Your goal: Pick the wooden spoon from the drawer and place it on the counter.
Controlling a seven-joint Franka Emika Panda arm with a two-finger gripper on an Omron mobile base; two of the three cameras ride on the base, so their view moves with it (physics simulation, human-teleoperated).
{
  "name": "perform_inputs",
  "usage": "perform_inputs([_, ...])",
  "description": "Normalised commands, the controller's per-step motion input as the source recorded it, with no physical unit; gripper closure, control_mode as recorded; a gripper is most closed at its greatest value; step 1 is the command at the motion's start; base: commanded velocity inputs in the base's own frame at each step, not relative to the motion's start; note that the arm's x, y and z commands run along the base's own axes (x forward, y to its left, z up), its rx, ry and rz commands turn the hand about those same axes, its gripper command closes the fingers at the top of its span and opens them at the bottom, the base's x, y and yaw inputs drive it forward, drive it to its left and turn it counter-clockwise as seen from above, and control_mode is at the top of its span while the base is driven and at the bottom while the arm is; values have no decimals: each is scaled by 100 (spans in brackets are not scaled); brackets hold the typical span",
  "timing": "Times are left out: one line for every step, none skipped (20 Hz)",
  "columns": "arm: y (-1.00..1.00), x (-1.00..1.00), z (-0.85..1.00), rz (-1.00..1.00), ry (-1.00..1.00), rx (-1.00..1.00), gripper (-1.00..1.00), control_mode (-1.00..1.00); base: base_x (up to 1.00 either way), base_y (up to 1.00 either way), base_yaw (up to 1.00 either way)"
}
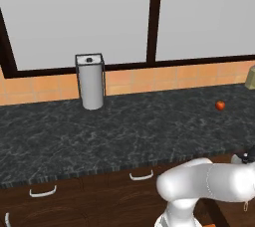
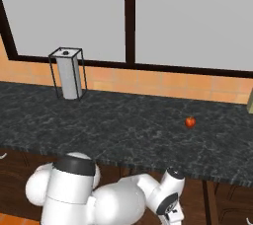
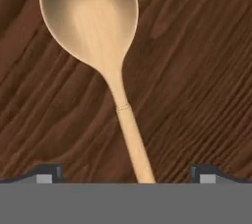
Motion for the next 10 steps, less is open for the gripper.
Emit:
perform_inputs([-44,0,-59,3,0,-4,-100,-100,0,0,0])
perform_inputs([-40,0,-54,4,0,-4,-100,-100,0,0,0])
perform_inputs([-37,0,-44,3,0,-1,100,-100,0,0,0])
perform_inputs([-20,0,-34,1,0,0,100,-100,0,0,0])
perform_inputs([0,0,-9,3,0,0,100,-100,0,0,0])
perform_inputs([-6,-6,-4,6,0,0,100,-100,0,0,0])
perform_inputs([-24,-26,-6,2,0,-2,100,-100,0,0,0])
perform_inputs([-38,-44,-7,0,0,-2,100,-100,0,0,0])
perform_inputs([-41,-51,-7,0,0,-2,100,-100,0,0,0])
perform_inputs([-59,-59,-1,0,0,0,100,-100,0,0,0])
